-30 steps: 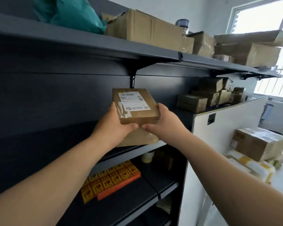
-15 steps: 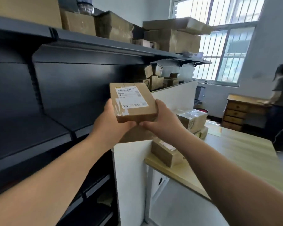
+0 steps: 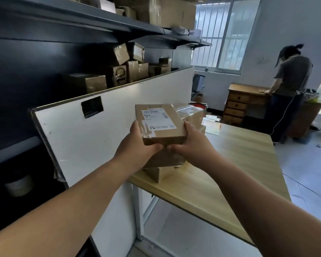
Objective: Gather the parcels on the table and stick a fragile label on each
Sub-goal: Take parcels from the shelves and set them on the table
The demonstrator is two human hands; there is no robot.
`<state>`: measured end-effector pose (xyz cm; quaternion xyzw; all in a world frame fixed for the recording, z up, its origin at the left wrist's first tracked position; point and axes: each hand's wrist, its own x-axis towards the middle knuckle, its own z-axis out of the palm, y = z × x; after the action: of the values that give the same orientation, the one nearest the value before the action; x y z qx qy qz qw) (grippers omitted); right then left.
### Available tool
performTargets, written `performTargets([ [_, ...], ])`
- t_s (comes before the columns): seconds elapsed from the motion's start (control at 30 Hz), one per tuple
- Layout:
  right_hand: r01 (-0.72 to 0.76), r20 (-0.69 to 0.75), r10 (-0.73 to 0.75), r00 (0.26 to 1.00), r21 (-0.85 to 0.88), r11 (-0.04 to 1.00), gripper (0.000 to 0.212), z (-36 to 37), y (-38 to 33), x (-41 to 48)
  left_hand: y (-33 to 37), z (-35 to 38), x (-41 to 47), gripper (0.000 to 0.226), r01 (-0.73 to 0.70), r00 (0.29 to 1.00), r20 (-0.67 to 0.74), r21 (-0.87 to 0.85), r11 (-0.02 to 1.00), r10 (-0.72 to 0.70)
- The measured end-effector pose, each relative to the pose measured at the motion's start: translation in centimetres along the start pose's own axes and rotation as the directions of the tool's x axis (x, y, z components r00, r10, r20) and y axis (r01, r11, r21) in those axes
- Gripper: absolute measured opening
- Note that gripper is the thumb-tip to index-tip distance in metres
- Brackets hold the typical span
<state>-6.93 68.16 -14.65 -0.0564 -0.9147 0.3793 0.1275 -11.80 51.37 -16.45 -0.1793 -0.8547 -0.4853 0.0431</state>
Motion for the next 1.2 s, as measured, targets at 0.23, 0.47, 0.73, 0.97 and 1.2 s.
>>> performTargets([
  [0.23, -0.136, 0.016, 0.137, 0.99, -0.059, 0.989, 0.082, 3.1, 4.7, 7.5, -5.0, 4.1, 8.1, 0.078, 0.062, 0.994, 0.091, 0.014, 0.998, -0.063],
  [0.47, -0.211, 0.068, 0.216, 0.974, -0.067, 0.975, 0.085, 5.6, 9.2, 14.6, -9.0, 7.7, 14.6, 0.083, 0.127, 0.982, 0.136, 0.036, 0.991, -0.131],
  [0.73, -0.169, 0.203, 0.182, 0.962, -0.079, 0.982, 0.082, 7.5, 14.5, 20.9, -12.7, 12.4, 18.2, 0.094, 0.257, 0.965, 0.042, 0.07, 0.964, -0.26],
  [0.97, -0.097, 0.329, 0.127, 0.936, -0.107, 0.99, 0.097, 9.4, 18.4, 25.2, -15.0, 15.8, 19.6, 0.102, 0.41, 0.911, -0.082, 0.067, 0.91, -0.405],
  [1.2, -0.041, 0.399, 0.09, 0.913, -0.129, 0.991, 0.098, 9.7, 21.1, 27.9, -16.0, 18.6, 20.5, 0.107, 0.465, 0.878, -0.134, 0.021, 0.885, -0.459],
])
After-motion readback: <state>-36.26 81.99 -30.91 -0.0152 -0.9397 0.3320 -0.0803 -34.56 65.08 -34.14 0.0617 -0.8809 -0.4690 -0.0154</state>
